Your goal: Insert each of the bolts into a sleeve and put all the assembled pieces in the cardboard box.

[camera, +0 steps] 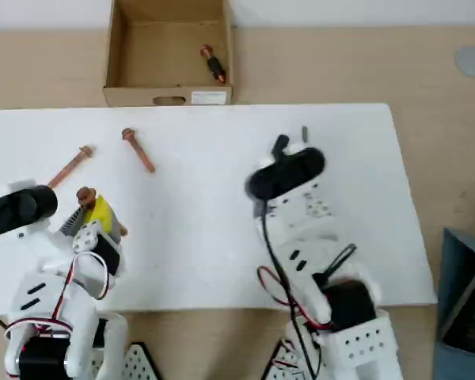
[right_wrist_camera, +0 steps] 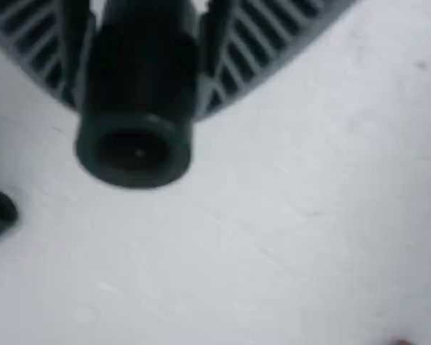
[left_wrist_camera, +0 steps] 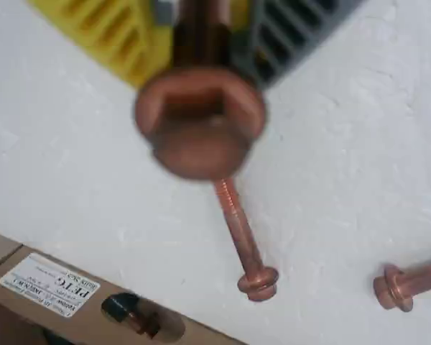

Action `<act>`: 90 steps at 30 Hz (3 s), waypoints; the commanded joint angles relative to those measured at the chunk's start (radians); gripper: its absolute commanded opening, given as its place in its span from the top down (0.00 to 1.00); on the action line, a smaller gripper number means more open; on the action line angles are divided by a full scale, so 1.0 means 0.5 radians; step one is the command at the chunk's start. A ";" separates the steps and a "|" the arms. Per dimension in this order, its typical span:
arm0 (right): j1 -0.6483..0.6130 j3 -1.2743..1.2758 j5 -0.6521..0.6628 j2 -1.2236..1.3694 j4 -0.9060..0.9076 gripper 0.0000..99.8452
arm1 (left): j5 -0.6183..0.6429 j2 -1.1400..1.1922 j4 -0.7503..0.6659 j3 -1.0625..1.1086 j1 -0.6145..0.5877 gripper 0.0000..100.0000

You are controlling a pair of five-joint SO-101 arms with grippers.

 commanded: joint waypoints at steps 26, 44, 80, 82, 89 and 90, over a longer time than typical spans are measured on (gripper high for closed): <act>-0.520 0.542 0.018 -0.882 -0.491 0.99 | 0.377 -0.017 -0.463 -0.107 0.580 1.00; -0.916 0.606 0.288 -1.088 -0.273 0.99 | 0.506 -0.011 -0.463 -0.181 0.795 1.00; -0.925 0.443 0.374 -1.091 -0.264 0.99 | 0.304 -0.017 -0.651 0.245 0.893 1.00; -0.925 0.428 0.374 -1.091 -0.264 0.99 | 0.304 -0.017 -0.647 0.258 0.896 1.00; -0.916 0.443 0.371 -1.091 -0.264 0.99 | 0.304 -0.017 -0.635 0.227 0.918 1.00; -0.916 0.450 0.371 -1.091 -0.264 0.99 | 0.304 -0.017 -0.632 0.199 0.918 1.00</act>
